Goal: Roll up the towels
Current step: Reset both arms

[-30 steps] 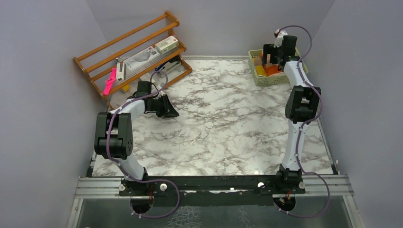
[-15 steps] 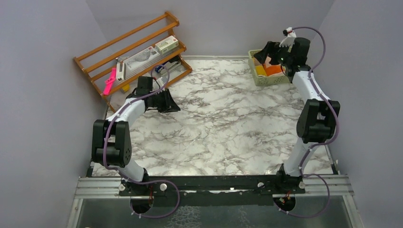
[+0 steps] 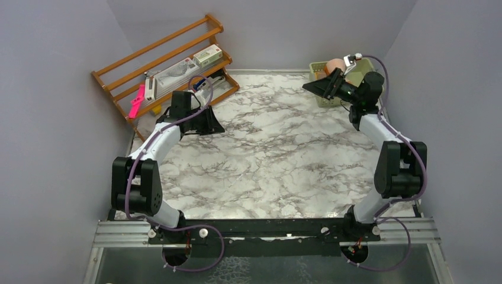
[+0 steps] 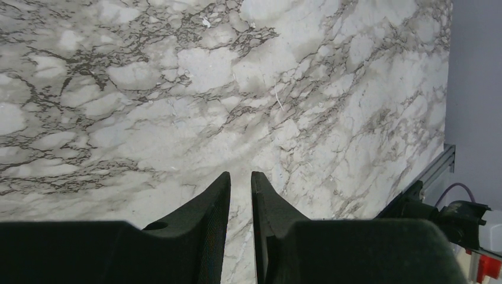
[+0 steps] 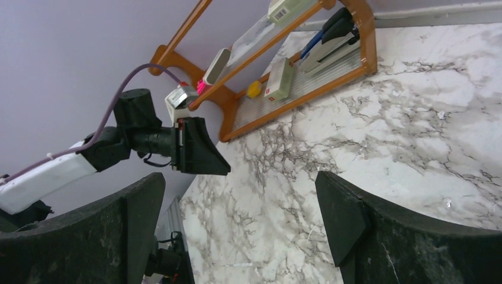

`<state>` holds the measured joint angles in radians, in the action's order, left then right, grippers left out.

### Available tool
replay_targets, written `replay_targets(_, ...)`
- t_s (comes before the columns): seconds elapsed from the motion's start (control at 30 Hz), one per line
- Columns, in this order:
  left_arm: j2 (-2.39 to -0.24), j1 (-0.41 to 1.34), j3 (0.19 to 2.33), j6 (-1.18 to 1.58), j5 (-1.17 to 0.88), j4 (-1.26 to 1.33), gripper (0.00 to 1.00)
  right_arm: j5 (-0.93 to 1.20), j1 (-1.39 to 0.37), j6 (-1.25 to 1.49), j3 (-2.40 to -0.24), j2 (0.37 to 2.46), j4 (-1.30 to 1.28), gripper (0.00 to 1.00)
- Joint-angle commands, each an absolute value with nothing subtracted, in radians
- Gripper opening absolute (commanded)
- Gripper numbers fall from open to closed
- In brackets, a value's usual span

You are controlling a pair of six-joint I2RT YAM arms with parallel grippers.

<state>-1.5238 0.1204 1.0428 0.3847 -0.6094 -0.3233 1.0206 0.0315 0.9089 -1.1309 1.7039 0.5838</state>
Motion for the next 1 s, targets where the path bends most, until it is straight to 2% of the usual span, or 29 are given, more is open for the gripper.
replay_targets(0.0, -1.488, 0.123, 1.074, 0.332, -0.560, -0.322, 0.23, 0.983, 0.010, 0.871, -1.094, 1.534, 0.541, 1.00)
replay_targets(0.27, -1.486, 0.123, 1.098, 0.321, -0.555, -0.322, 0.23, 0.872, -0.027, 0.719, -1.050, 1.367, 0.319, 1.00)
replay_targets(0.5, -1.451, 0.123, 1.069, 0.318, -0.576, -0.323, 0.23, 0.698, -0.097, 0.617, -0.984, 1.237, 0.238, 1.00)
replay_targets(0.97, -1.422, 0.123, 1.072, 0.318, -0.629, -0.321, 0.23, 0.542, -0.126, 0.680, -0.938, 1.147, 0.171, 1.00)
